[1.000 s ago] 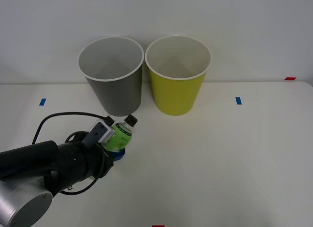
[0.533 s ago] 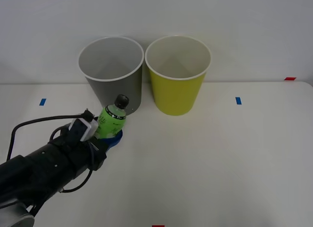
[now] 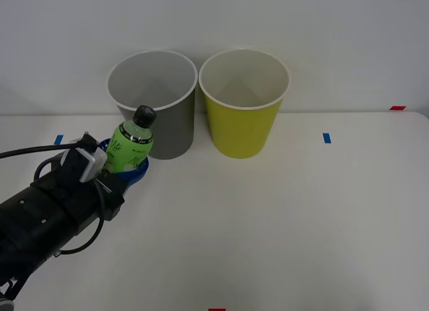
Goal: Put cans in the gray bin and PET bottles in the light green bin.
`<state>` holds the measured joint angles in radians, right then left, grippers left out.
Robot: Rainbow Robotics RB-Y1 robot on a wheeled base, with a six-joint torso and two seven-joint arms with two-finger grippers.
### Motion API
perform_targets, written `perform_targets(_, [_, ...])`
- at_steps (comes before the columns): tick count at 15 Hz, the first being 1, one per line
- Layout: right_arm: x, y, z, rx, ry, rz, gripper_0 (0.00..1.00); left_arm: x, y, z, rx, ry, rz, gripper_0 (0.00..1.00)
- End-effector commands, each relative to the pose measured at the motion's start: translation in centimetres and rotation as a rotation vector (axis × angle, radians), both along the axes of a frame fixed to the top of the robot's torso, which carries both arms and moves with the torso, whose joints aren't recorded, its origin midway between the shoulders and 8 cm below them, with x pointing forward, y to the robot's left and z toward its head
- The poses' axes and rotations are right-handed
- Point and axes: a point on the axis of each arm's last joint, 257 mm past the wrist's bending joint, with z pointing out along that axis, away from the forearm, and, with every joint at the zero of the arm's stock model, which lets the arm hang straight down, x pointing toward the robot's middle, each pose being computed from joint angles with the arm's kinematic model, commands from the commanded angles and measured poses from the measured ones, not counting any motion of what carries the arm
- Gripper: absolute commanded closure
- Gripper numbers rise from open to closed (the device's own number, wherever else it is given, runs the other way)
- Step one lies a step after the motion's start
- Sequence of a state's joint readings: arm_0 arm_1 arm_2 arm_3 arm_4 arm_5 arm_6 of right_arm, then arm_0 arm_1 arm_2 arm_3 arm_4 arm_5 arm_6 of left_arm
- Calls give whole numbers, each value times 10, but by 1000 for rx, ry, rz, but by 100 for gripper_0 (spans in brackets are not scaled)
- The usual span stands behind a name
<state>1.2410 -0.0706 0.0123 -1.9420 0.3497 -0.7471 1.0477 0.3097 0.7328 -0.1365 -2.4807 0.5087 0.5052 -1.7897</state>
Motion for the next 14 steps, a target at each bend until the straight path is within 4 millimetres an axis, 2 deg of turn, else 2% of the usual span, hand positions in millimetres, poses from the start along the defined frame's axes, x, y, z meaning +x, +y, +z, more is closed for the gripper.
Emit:
perform_targets(1, [0, 0, 0, 0, 0, 0, 100, -5, 7, 11, 44, 22, 17, 100])
perform_targets(6, [0, 0, 0, 0, 0, 0, 100, 0, 27, 35, 16, 72, 29, 100])
perform_targets(9, [0, 0, 0, 0, 0, 0, 100, 3, 42, 54, 63, 82, 24, 100])
perform_targets(14, [0, 0, 0, 0, 0, 0, 100, 6, 53, 86, 85, 96, 19, 100])
